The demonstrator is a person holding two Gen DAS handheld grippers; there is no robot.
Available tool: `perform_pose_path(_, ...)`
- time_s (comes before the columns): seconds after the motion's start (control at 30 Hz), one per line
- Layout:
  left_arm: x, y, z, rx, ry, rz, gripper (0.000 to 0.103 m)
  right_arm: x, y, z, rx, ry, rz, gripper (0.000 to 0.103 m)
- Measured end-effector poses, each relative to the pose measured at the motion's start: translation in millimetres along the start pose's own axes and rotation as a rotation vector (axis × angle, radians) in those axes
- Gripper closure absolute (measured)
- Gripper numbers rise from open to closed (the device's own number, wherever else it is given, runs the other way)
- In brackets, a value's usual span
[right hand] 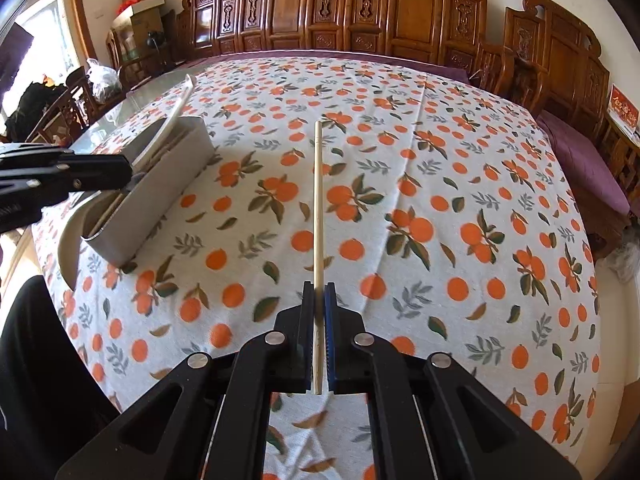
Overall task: Organize utensils
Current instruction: 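Lift the white plastic spoon with the left tool while the right tool carries the chopstick, then lower the white spoon into the tray with the left tool while the right tool drops the chopstick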
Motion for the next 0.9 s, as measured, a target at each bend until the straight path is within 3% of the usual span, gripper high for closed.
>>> perform_pose_path(0.3,-14,46,30,-0.006,0.014,-0.076,0.095,-17,2,24,-0.024,-0.006,-0.019,0.097)
perform_pose_path(0.5,-23,65,74,-0.055,0.045,-0.099,0.095,-31,4,42,-0.054,-0.02,-0.038,0.097)
perform_pose_path(0.73,-12,46,126,-0.088,0.121,-0.049,0.095,-40,4,60,-0.083,-0.023,-0.047,0.097)
perform_pose_path(0.9,5,16,143,-0.094,0.148,0.018,0.095,-42,4,66,-0.094,-0.024,-0.046,0.097)
Point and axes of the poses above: each gripper's, at about its wrist camera, not at the fingertips, and y roughly against the way its jaws point, z to its left, x to its underside, the point moved 8 cm from there along -y, roughly the way its jaws point, and after that the axes turned 10 degrees about x, right-handed, at the moved point
